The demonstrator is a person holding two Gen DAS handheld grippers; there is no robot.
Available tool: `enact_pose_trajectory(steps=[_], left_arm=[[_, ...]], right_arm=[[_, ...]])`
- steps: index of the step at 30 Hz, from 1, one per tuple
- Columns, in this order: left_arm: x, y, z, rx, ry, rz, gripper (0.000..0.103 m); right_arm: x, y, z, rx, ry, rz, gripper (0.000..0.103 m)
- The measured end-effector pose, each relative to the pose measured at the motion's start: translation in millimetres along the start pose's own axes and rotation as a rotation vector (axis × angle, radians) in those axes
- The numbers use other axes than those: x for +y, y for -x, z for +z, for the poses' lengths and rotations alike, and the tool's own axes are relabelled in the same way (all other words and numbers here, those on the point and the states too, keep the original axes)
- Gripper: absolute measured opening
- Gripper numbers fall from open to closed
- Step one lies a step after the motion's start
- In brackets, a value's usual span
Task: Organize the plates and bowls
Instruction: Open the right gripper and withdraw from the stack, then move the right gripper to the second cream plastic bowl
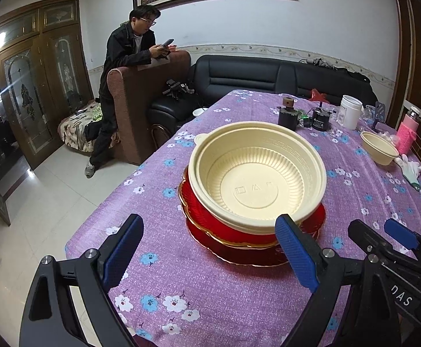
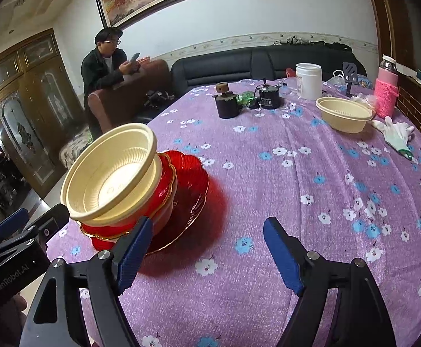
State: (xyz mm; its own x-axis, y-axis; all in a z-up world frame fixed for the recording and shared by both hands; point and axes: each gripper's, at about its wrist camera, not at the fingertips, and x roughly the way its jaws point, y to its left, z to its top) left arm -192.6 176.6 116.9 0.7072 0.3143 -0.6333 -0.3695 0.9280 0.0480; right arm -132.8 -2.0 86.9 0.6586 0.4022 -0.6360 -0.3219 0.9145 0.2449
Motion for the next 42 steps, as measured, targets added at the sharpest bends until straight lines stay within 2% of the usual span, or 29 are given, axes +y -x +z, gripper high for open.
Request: enact_pose_trajectory(steps=[20,30,34,38,42], left_arm=[[-14.3,4.2,-1.2,0.015,-0.023,-0.067,0.092],[-41.9,33.1,29.5,-0.035,-0.09,-0.213,0.092],[-58.4,37.5,48.0,-0.011,-0.102,-0.306,0.092],[-77.9,40.6,52.0,-0.012,-0.151,-0.321,0.092],[-96.9,35.0,48.2,0.031,-0.186,-0.375,0.092]], right_arm=[[-6.1,4.3,-4.7,0.01,-0.02,-0.004,0.084],[-27.2,18.9,7.3,-0.025,-0.038,-0.014,0.084],[-42.4,29.9,15.4,-0.049,-0.041,-0.04,0.084],[-64.2,39.4,21.8,-0.07,-0.068,-0.071,0.085],[-93.3,44.9,27.0,-0.079,-0.113,-0.111,0.086]])
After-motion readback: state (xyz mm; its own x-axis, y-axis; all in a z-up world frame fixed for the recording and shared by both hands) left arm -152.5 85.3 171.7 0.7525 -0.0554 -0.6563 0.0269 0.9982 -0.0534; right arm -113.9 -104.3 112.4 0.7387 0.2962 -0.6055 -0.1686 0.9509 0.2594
